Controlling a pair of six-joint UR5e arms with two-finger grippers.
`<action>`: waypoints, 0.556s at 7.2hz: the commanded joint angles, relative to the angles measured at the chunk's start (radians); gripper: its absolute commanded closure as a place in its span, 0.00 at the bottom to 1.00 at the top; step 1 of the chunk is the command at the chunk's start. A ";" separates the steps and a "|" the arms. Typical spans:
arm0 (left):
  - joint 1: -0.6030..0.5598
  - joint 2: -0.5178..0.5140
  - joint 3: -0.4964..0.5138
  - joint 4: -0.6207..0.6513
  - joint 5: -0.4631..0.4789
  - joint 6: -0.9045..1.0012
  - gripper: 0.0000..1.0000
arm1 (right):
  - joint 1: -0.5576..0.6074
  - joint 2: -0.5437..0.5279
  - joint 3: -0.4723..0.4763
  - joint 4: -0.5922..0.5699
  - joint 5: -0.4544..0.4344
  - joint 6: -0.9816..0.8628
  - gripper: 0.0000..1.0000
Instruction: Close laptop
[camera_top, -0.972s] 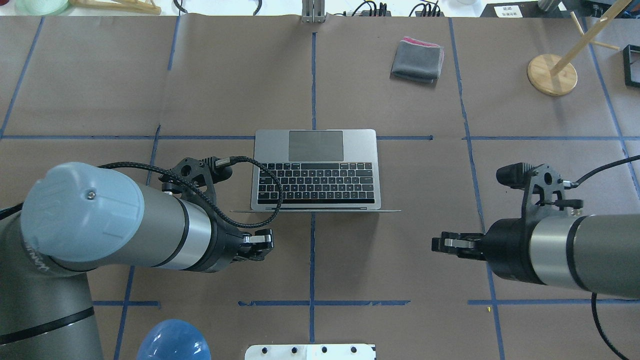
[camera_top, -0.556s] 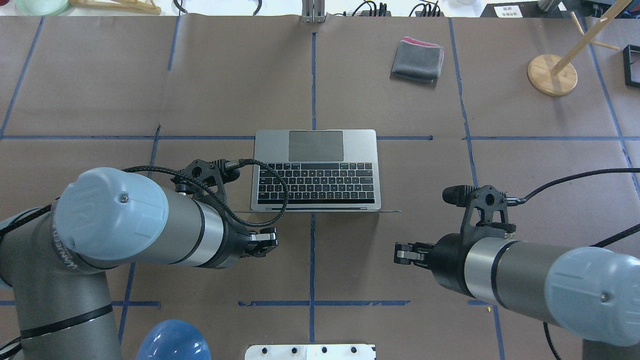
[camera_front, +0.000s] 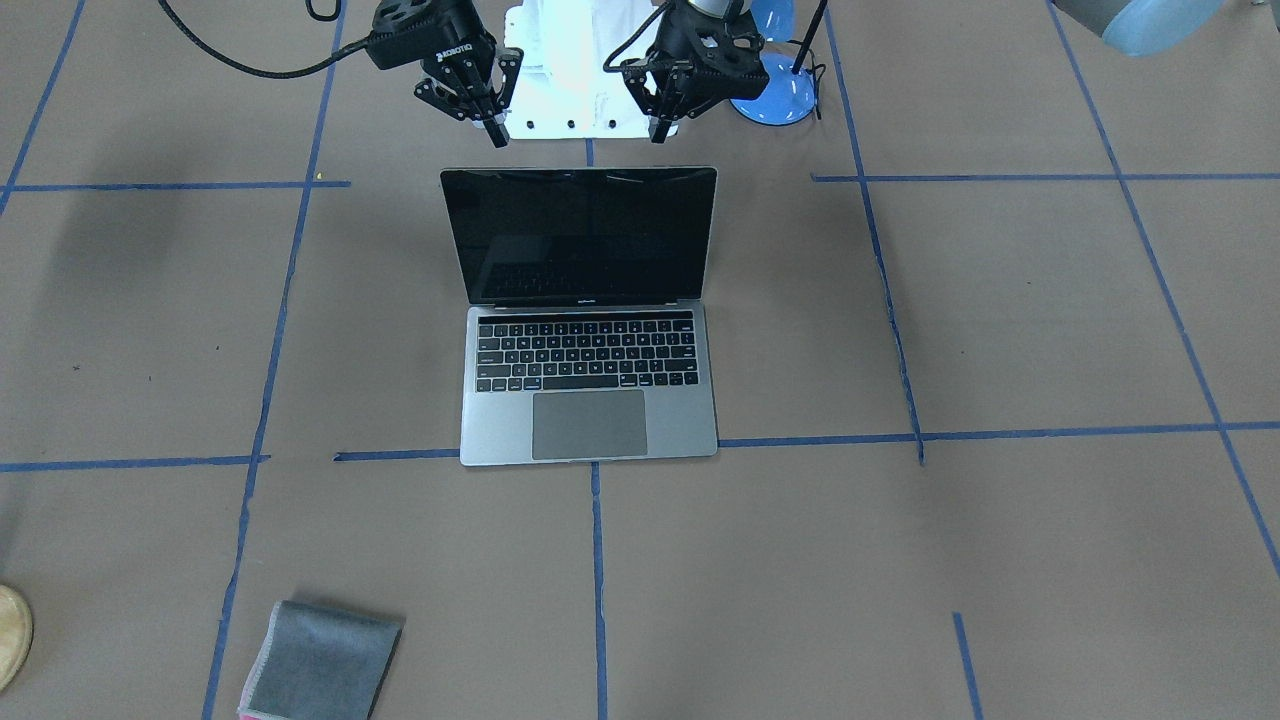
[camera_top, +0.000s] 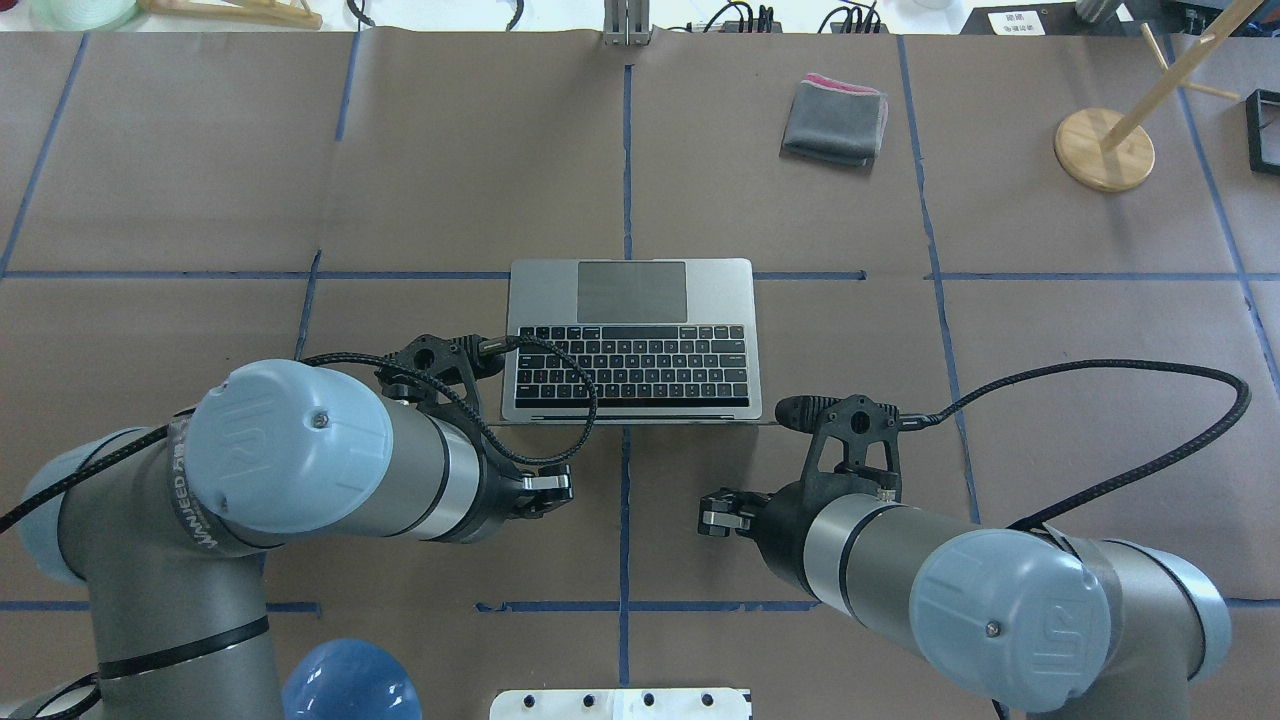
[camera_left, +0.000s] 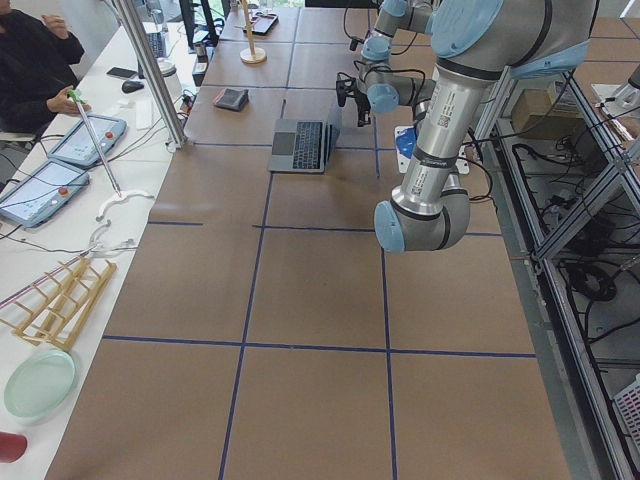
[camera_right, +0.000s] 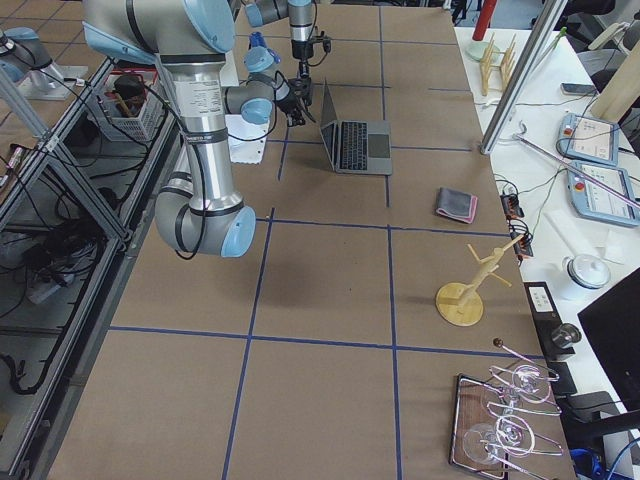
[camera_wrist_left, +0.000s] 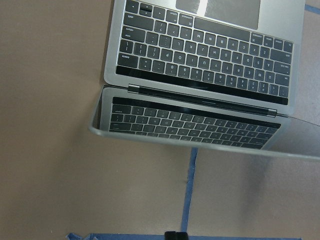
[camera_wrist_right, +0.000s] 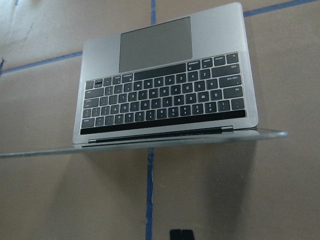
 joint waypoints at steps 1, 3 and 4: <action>-0.005 -0.019 0.024 0.001 0.001 0.045 1.00 | 0.037 0.025 -0.032 -0.003 -0.009 -0.003 1.00; -0.045 -0.020 0.025 -0.001 -0.002 0.066 1.00 | 0.077 0.069 -0.067 -0.005 -0.004 -0.008 1.00; -0.071 -0.023 0.030 -0.001 -0.006 0.084 1.00 | 0.095 0.088 -0.090 -0.005 -0.003 -0.011 1.00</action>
